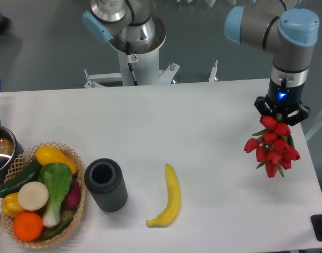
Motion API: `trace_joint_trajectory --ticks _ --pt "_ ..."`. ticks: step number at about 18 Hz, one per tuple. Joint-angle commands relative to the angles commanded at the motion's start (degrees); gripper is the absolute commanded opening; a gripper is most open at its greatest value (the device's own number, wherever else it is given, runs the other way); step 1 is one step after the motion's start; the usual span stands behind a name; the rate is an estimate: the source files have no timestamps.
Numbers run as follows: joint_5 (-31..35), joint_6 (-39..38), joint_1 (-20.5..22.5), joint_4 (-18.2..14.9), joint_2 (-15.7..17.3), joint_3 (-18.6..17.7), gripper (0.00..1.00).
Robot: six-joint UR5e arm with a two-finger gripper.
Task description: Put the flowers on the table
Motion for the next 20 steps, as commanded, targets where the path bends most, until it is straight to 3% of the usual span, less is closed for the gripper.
trace_joint_trajectory --ticks 9,15,20 --pt "2.01 -0.79 -1.32 -0.52 -2.36 -0.7 0.1" --pt "6.24 -4.02 -5.71 0.0 -5.62 -1.85 0.12" --pt "6.86 -5.63 -7.47 0.35 -7.12 -2.02 0.37"
